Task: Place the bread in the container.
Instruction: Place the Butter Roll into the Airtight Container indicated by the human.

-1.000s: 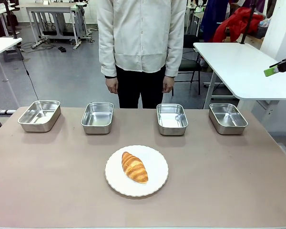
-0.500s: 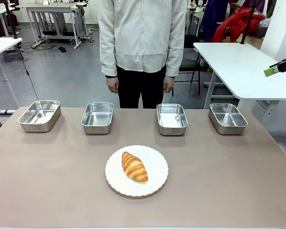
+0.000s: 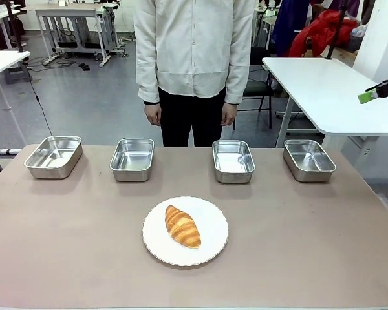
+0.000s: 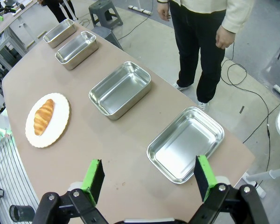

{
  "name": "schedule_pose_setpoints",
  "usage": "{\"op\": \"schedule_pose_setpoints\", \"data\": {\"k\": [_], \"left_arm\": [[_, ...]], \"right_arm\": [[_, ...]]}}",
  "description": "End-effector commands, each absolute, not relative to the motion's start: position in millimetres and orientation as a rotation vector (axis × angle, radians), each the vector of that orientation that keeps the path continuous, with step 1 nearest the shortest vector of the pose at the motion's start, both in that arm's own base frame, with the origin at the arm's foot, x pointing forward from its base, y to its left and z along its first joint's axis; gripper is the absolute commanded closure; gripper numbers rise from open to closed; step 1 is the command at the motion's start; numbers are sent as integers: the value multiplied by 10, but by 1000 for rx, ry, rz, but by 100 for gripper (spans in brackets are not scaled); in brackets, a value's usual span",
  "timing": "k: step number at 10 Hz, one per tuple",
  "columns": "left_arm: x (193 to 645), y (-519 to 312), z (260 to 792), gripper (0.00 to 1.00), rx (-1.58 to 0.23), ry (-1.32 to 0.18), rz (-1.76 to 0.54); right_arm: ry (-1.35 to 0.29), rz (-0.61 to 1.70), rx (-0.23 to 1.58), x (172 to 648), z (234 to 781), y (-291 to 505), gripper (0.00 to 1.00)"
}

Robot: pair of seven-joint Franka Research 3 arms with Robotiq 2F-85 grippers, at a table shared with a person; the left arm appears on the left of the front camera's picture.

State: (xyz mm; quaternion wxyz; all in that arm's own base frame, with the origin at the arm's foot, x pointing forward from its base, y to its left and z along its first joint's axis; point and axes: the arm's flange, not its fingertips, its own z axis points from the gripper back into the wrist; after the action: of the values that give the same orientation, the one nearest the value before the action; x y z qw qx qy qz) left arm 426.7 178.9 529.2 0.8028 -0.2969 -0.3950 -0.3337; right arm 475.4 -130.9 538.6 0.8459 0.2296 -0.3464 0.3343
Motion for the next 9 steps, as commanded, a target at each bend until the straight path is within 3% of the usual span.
{"op": "schedule_pose_setpoints", "data": {"k": [1,9], "left_arm": [[4248,1796,5297,0,-641,-859,-722],[4248,1796,5297,0,-641,-859,-722]], "right_arm": [[-737,706,484,4766,5388,-1301,0],[-737,706,484,4766,5388,-1301,0]]}}
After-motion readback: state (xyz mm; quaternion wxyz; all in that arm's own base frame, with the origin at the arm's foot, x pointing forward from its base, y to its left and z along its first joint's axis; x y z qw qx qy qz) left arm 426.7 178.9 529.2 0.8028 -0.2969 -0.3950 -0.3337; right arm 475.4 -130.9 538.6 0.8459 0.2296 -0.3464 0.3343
